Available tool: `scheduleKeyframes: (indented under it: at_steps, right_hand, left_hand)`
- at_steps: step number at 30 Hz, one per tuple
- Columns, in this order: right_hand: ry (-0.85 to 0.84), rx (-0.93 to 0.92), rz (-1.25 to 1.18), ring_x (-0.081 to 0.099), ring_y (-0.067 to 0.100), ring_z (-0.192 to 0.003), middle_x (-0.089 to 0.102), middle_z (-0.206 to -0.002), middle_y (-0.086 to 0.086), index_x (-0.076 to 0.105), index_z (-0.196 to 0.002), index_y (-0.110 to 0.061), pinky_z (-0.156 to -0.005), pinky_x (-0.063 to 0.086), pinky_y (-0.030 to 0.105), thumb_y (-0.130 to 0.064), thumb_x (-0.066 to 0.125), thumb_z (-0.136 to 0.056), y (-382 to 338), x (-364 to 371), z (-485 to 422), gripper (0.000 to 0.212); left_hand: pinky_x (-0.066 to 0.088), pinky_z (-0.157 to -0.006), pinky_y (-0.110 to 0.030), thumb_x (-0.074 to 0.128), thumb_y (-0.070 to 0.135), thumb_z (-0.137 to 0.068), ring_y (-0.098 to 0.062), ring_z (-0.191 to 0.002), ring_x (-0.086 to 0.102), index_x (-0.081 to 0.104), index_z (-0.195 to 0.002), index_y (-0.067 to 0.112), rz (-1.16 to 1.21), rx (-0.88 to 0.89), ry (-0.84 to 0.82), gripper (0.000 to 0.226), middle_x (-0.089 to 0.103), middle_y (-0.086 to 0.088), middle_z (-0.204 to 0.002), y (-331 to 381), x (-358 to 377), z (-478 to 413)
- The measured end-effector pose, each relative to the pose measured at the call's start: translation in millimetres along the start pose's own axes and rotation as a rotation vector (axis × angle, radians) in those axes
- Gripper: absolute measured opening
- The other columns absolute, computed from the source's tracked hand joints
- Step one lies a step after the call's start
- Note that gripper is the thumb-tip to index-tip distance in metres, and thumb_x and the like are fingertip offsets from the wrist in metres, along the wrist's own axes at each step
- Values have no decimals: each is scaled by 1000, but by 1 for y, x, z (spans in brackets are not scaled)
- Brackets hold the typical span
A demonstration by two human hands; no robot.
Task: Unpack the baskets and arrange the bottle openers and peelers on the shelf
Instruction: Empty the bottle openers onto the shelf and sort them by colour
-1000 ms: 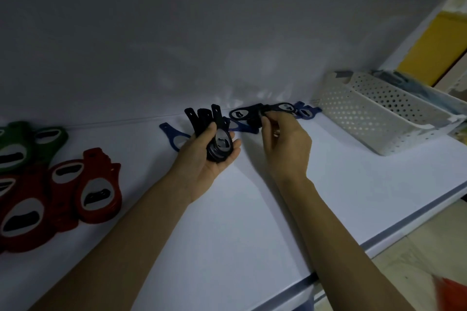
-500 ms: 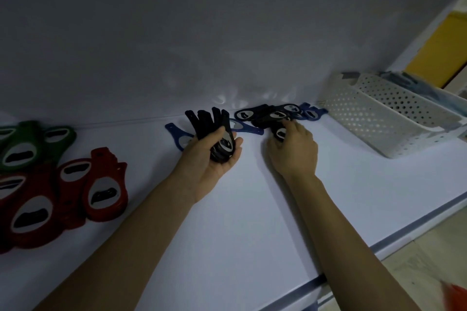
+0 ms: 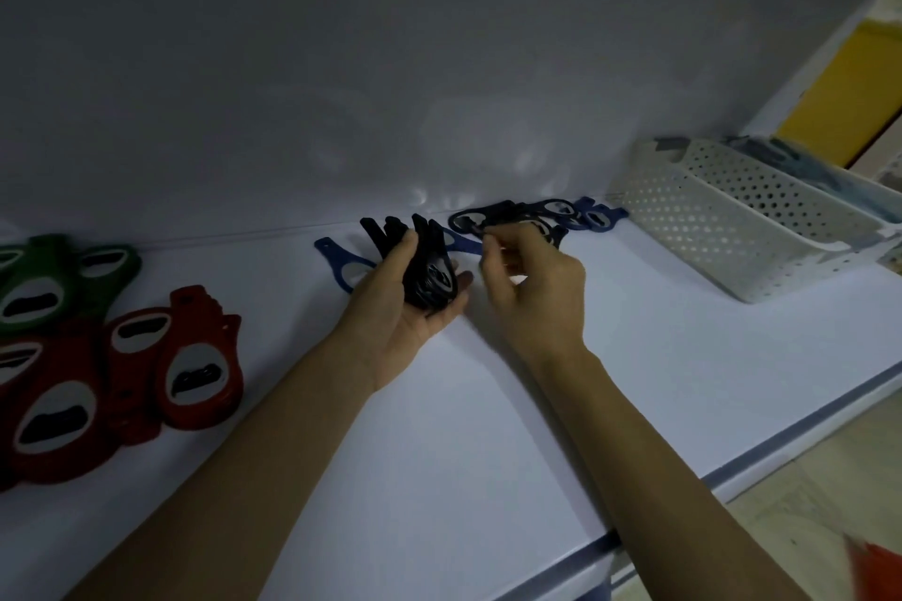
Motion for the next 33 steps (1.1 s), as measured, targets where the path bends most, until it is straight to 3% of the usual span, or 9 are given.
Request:
scheduleKeyframes:
  at_steps: [4,8,11,13,15,20,24,29,33]
  right_hand:
    - [-181,-48,-166,63,16,-78,71,-82,0,72,-83,-10,-68,52,37,-22,51,-80,-15,18,8,25]
    - [-75,315,-437,63,14,-92,69,-92,-3,67,-91,-12,-77,51,29,-18,59,-83,9,15,5,13]
    - [-293,506,-584,62,10,-106,65,-113,-1,59,-117,-12,-86,50,26,-39,64,-87,18,25,6,41]
    - [-461,526,-738,67,10,-92,71,-98,-1,64,-106,-14,-76,53,25,-36,65,-84,15,31,8,32]
    - [-492,542,-863,70,14,-85,72,-87,-1,68,-96,-19,-72,55,24,-29,67,-79,10,31,10,19]
    - [-410,469,-840,65,8,-107,70,-112,-7,67,-110,-22,-86,51,17,-13,63,-89,4,27,9,24]
    - [-362,462,-809,66,11,-103,71,-110,2,68,-112,-8,-84,51,19,-5,64,-88,5,24,7,25]
    - [-394,446,-788,68,12,-99,73,-104,1,72,-104,-12,-82,51,18,-9,69,-86,9,27,8,19]
    - [-466,592,-793,68,21,-100,73,-99,7,72,-106,-13,-94,52,36,-18,64,-90,6,36,8,18]
  left_hand:
    - [59,-75,-32,53,30,-93,-19,-87,71,62,-107,5,-13,25,-55,30,71,-12,-99,6,-1,1]
    - [57,-65,-28,52,13,-93,-17,-79,71,60,-111,7,-5,73,-74,21,70,-11,-95,6,0,5]
    - [57,-72,-31,52,9,-93,-18,-96,69,57,-123,16,-326,224,-121,31,70,-7,-108,4,7,9]
    - [57,-74,-29,57,6,-89,-17,-96,68,57,-121,18,-614,368,-165,34,71,-3,-102,3,13,14]
    - [56,-75,-24,61,8,-76,-11,-92,67,55,-118,20,-886,492,-194,44,70,7,-93,-1,18,19]
    - [56,-84,-32,69,16,-70,-8,-98,65,53,-119,18,-1121,541,-128,52,68,8,-101,-6,19,19]
    - [52,-86,-39,80,22,-68,-19,-105,59,58,-118,16,-1343,739,60,55,57,0,-110,-1,19,19]
    - [51,-80,-39,71,33,-71,-18,-98,59,55,-117,17,-1532,814,178,52,62,2,-106,-3,16,16]
    - [51,-81,-39,59,30,-79,-22,-96,62,54,-118,14,-1660,751,217,43,65,-2,-102,-5,21,13]
Point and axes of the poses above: each hand's wrist, its own z-axis away from the middle knuckle, its own x-axis out of the palm, y = z × x, the point moved 5 cm from there along -z, towards the middle knuckle
